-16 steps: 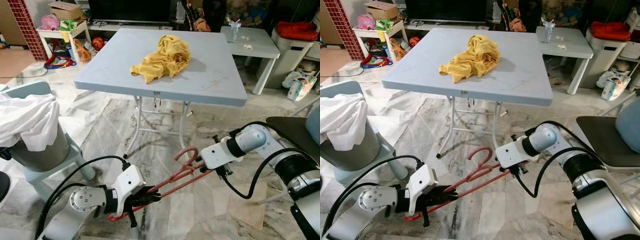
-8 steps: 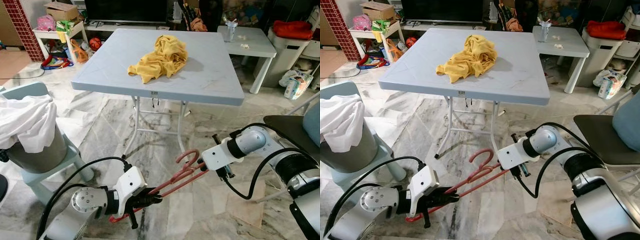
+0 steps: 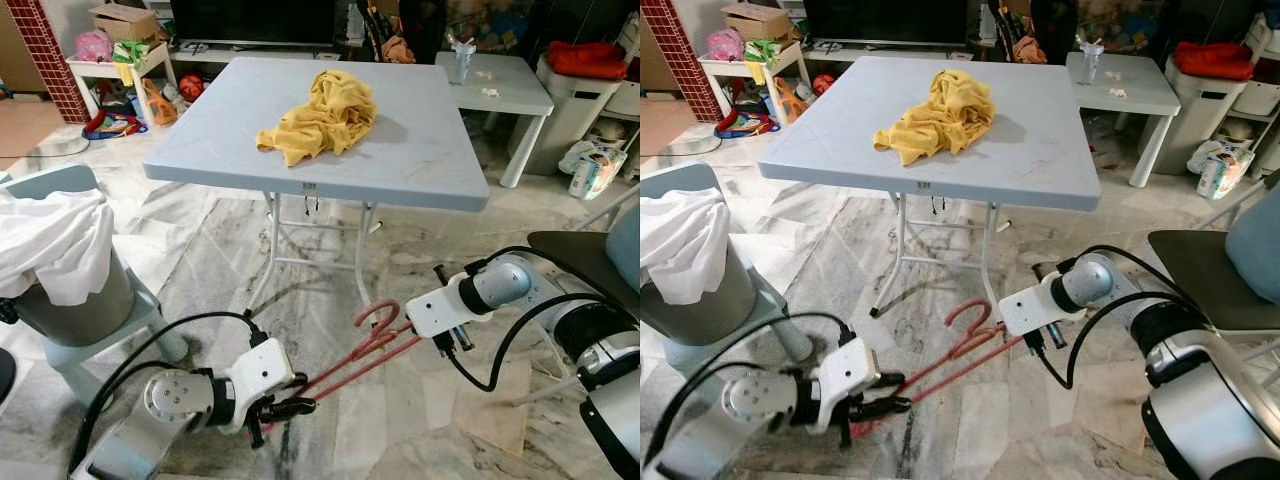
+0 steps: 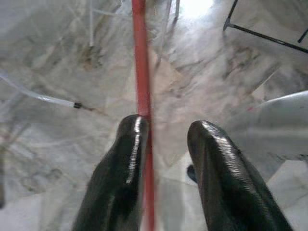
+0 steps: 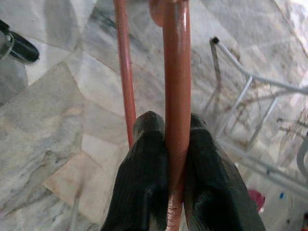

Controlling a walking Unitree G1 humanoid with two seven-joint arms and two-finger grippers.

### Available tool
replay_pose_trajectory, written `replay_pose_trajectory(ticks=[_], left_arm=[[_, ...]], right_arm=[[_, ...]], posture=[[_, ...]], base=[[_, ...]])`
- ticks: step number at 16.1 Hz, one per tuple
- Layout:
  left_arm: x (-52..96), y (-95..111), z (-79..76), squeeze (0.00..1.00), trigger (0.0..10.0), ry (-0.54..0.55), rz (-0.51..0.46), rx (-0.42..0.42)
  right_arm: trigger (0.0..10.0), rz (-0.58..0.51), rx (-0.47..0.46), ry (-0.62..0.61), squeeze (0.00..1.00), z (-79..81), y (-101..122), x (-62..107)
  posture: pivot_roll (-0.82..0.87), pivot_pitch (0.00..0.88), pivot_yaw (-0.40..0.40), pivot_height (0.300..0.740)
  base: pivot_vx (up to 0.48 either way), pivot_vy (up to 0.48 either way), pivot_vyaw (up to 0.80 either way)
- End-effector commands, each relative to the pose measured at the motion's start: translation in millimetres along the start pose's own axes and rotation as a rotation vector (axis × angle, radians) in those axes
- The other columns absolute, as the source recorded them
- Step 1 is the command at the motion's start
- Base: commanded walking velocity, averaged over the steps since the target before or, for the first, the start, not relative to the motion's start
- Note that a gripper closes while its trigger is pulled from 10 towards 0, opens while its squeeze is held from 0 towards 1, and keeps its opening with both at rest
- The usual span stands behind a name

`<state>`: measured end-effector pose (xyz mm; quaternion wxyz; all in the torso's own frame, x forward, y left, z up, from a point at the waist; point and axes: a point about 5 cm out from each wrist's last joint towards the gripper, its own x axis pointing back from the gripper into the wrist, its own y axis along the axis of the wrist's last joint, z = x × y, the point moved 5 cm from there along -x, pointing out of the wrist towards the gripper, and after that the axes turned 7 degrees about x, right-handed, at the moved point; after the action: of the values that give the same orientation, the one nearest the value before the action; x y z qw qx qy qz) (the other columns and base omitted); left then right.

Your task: Hang hanger

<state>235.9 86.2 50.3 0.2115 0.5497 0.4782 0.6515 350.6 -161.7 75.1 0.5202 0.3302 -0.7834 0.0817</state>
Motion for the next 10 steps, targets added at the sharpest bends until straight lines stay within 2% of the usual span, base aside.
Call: replay_pose_trajectory(ticks=[1, 3, 5, 7, 8, 10], left_arm=[[2.3, 8, 4.6, 1.00, 10.0, 0.017, -0.021, -0.018], [3.4, 14, 7.6, 1.00, 10.0, 0.033, -0.032, -0.053], [1.7, 22, 15.6, 1.00, 10.0, 0.113, -0.085, -0.088], [3.8, 31, 26.7, 1.00, 10.0, 0.237, -0.168, -0.092], [8.7, 40, 36.1, 1.00, 10.0, 0.353, -0.270, -0.024], [11.4, 42, 35.4, 1.00, 10.0, 0.387, -0.311, -0.011]], right_arm=[[0.0, 0.036, 0.003, -0.014, 0.00, -5.3, -6, 6.3], [0.0, 0.103, -0.024, -0.038, 0.00, -6.3, -16, 4.6], [0.0, 0.138, -0.095, -0.093, 0.00, -8.3, -24, 2.8], [0.0, 0.093, -0.237, -0.161, 0.00, -8.4, -23, -1.7], [0.0, 0.026, -0.388, -0.211, 0.00, -6.1, -21, -7.3], [0.0, -0.020, -0.490, -0.245, 0.00, -4.8, -20, -11.0]], posture=[[-0.02, 0.000, -0.017, 0.740], [-0.02, 0.000, -0.019, 0.740], [-0.02, 0.000, -0.021, 0.740], [-0.02, 0.000, -0.024, 0.740], [-0.02, 0.000, -0.028, 0.740], [-0.02, 0.000, -0.031, 0.740]], base=[[0.000, 0.000, 0.00], [0.000, 0.000, 0.00], [0.000, 0.000, 0.00], [0.000, 0.000, 0.00], [0.000, 0.000, 0.00], [0.000, 0.000, 0.00]])
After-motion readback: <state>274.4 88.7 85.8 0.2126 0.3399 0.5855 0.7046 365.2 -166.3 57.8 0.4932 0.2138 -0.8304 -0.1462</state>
